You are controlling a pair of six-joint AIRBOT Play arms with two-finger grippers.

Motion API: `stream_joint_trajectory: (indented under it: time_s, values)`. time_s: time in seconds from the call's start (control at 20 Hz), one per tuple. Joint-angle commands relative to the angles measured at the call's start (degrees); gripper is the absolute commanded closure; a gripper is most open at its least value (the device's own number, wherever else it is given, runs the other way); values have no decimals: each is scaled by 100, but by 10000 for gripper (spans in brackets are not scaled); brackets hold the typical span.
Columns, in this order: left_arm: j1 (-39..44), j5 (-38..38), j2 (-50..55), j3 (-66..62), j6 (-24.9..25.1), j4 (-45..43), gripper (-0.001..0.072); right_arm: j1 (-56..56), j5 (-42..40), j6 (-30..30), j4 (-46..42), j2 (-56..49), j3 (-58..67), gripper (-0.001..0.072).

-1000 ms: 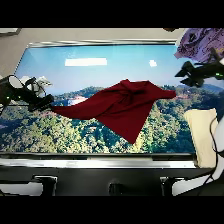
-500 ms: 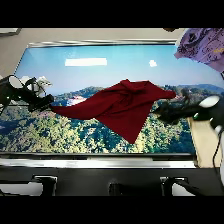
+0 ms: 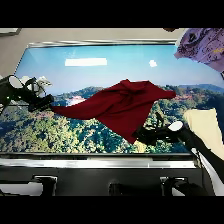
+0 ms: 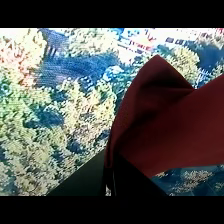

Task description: Fold the clothes and pants, and hang the long-sleeved shirts on hangers.

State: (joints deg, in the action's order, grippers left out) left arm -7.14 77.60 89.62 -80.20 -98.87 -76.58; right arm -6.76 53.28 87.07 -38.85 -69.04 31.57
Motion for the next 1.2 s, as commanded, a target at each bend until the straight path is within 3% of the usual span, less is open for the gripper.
stream_joint_trajectory:
  time_s: [0.0, 0.35, 0.65, 0.75, 0.8, 0.9, 1.0, 1.15]
  values:
    - [0, -4, 2, 2, 2, 0, 692, -236, -94, 245, -129, 4, -76, 295]
    - [0, -7, 2, 2, 2, 0, 693, -238, -192, 479, -367, 2, -76, 295]
    - [-2, -70, 4, 2, 4, -2, 692, -619, -575, 468, -11, -492, -76, 309]
    - [-4, -66, 4, 2, 4, -2, 692, -815, -804, 470, 28, -518, -72, 611]
    - [-4, -68, 2, 2, 4, -2, 692, -813, -925, 468, 125, -501, -59, 678]
    - [-2, -68, 0, -2, 26, 4, 692, -813, -1093, 468, 125, -343, 59, 679]
    - [-4, -70, -57, -22, 455, 216, 693, -787, -1019, 468, -247, -76, 422, 680]
    - [-31, -317, -428, -372, 634, 450, 694, -330, -273, 468, -800, 343, 1513, 680]
